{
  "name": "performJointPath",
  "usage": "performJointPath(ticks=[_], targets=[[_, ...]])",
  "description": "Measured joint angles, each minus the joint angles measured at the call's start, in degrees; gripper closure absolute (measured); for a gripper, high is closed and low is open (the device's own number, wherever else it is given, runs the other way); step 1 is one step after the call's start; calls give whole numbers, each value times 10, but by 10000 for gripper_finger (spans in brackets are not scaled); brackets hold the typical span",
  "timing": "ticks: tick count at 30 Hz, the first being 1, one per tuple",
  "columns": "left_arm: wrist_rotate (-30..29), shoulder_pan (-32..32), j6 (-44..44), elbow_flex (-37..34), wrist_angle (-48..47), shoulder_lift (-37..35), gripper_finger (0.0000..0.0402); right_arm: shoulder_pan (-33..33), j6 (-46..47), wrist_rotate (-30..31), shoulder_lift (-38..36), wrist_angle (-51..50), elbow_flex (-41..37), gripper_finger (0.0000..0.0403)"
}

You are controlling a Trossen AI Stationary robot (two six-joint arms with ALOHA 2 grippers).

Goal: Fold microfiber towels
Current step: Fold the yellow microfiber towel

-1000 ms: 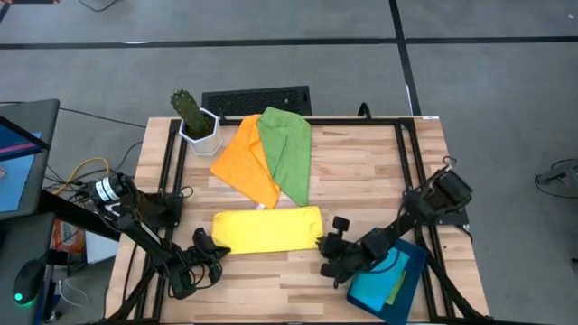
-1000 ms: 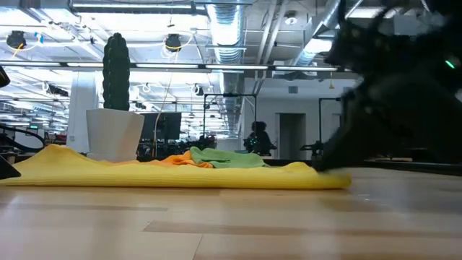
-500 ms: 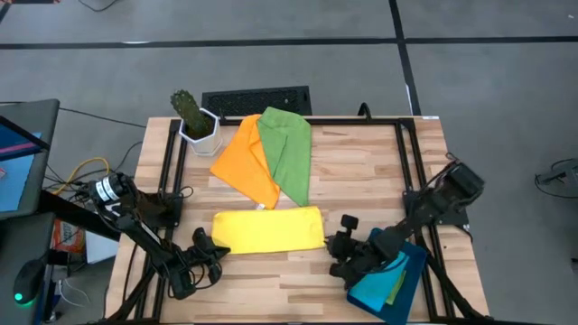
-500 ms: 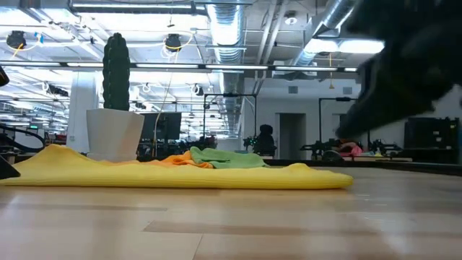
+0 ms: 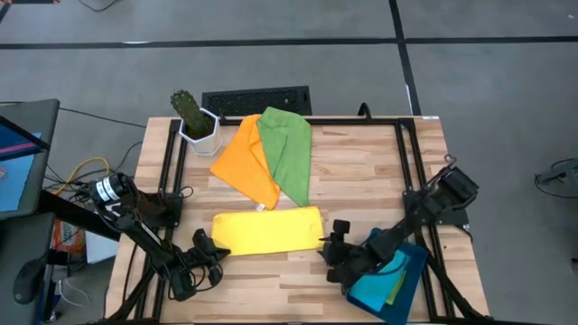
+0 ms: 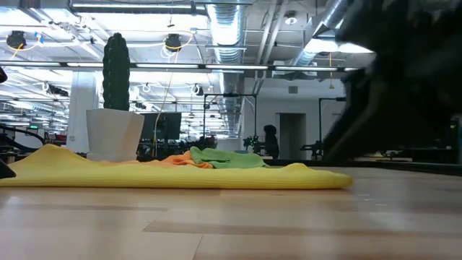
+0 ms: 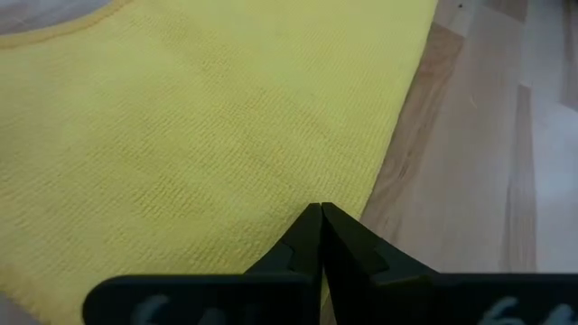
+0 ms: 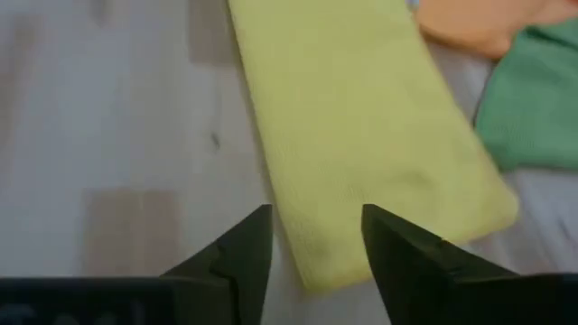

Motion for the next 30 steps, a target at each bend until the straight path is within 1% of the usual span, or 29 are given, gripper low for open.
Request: performJointPath(ticks=[4,9,12,16,18,20,22,23,24,27,30], targets=[[6,1,0,0,-1,0,401,-4,11,-6,39,6,0,194],[8,1,-2,0,-1,-1,401,-8,39,-9,62,10,4,205],[12,1,-17,0,-1,-16,401,-7,41,-13,59,9,3,226],[4,7,2,11,-14,-72,401,-5,38,-23,54,9,3,268],[-14,14,30,18,-16,-104,401,-4,37,-23,54,9,3,286],[-61,24,65,26,-7,-126,401,-4,36,-24,54,9,3,301],[-109,44,114,28,26,-131,401,-4,36,-25,54,8,2,315],[-113,60,141,28,43,-129,401,-4,35,-26,54,8,2,323],[-110,77,170,28,66,-123,401,-4,35,-26,54,8,2,331],[-74,123,260,27,156,-89,401,-4,35,-25,54,8,2,353],[-1,156,351,27,267,-39,401,-6,34,-24,54,9,1,376]])
